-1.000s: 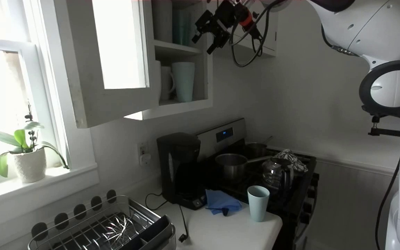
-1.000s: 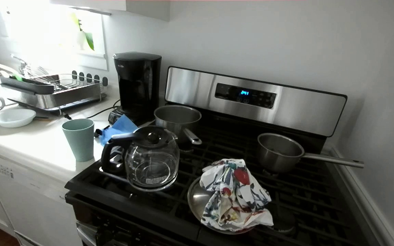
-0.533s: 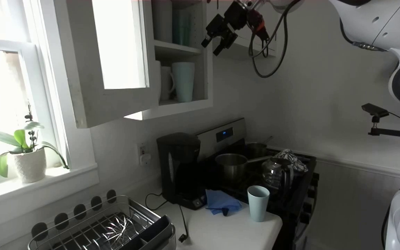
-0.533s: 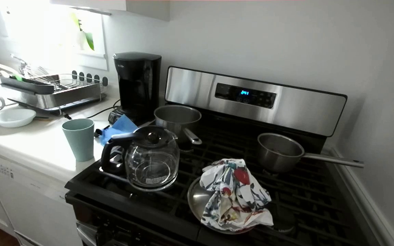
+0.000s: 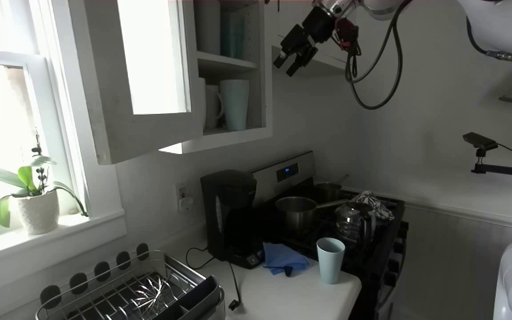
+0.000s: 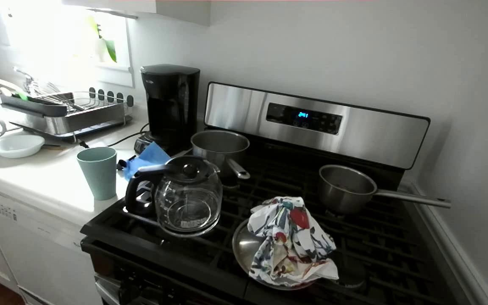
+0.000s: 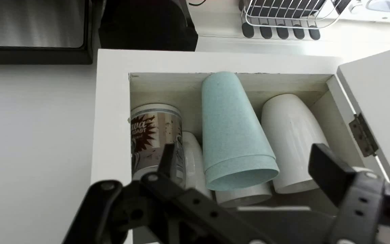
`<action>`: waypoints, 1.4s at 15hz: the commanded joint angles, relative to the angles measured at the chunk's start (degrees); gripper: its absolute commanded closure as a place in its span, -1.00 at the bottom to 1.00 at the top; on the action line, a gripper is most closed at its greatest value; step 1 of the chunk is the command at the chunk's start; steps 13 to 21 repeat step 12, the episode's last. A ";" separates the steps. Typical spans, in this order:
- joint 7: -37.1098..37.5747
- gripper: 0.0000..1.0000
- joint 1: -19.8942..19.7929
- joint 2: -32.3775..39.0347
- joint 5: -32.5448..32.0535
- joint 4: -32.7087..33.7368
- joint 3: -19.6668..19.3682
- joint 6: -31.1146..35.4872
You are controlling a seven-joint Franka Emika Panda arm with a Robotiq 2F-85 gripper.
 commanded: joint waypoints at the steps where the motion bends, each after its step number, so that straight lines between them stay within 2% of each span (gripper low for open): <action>1: -1.27 -1.00 0.08 -5.27 0.99 -6.57 -0.54 0.45; 10: -2.24 -1.00 -1.07 -9.54 -0.63 -12.18 -0.83 -2.22; 11: -1.40 -1.00 -0.81 -7.20 0.09 -9.39 -0.66 -1.32; 21: -1.43 -1.00 -0.93 -7.45 0.00 -9.84 -0.69 -1.78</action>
